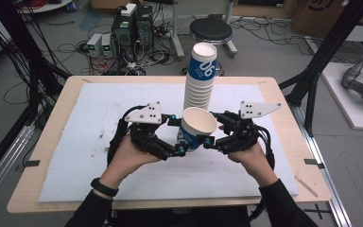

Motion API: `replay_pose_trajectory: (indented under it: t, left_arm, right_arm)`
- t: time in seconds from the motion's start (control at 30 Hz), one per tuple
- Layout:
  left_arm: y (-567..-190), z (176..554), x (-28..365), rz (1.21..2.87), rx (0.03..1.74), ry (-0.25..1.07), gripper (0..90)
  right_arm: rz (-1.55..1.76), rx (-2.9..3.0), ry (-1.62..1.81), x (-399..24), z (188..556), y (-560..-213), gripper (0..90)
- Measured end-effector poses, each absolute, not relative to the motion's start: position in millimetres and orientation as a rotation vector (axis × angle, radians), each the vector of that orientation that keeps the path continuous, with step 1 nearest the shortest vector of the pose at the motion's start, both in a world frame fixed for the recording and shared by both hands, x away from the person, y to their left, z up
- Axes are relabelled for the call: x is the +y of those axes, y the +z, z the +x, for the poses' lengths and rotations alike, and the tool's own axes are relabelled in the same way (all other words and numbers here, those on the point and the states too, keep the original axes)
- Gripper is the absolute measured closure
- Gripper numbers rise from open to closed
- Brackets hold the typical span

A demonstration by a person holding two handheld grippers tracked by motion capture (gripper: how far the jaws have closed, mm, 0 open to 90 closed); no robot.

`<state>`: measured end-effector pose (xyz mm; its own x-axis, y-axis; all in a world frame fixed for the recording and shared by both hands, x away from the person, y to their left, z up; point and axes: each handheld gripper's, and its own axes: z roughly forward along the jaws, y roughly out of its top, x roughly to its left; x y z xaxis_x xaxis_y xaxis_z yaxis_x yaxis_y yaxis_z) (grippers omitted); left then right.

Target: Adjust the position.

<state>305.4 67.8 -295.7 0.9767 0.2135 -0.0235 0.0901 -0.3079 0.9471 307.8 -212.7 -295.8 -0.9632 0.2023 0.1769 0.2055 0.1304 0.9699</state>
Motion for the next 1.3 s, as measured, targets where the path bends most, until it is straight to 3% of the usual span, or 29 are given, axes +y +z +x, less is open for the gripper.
replay_pose_trajectory:
  t: [0.77, 0.9, 1.3]
  left_arm:
    - [-298.3, 304.8, 57.5, 1.941, 0.21, 0.088, 19.5]
    - [-300.3, 305.5, 58.0, 1.921, 0.201, 0.07, 25.9]
    - [-304.2, 308.5, 62.4, 1.848, 0.196, 0.054, 27.0]
  right_arm:
    - [-0.392, -2.439, -1.942, -204.1, 306.1, -295.1, 24.2]
    - [-0.393, -2.442, -1.933, -202.2, 305.2, -294.9, 24.2]
    - [-0.399, -2.425, -1.973, -204.9, 305.1, -293.4, 20.6]
